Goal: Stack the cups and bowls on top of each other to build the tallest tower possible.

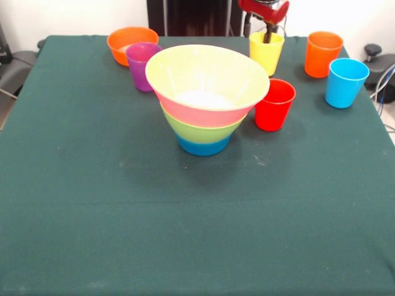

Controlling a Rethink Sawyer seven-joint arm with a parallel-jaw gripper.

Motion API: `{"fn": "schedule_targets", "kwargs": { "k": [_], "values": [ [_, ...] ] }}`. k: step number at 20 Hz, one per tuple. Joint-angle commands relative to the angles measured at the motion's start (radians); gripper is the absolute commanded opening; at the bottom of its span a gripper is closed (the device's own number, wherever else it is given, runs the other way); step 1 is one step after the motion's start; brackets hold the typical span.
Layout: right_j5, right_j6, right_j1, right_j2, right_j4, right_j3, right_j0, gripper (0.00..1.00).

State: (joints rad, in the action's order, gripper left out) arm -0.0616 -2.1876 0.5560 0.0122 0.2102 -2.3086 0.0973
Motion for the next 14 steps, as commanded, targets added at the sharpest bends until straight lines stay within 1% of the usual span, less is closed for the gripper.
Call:
{"fn": "schedule_targets", "kwargs": {
  "k": [1,6,14],
  "values": [
    [-0.098,-0.139,-0.068,0.066,-0.051,0.055,0.023,1.0],
    [-0.117,-0.14,-0.1,0.065,-0.064,0.074,0.028,1.0],
    [-0.105,-0.143,-0.091,0.063,-0.062,0.076,0.022,1.0]
  ]
}}
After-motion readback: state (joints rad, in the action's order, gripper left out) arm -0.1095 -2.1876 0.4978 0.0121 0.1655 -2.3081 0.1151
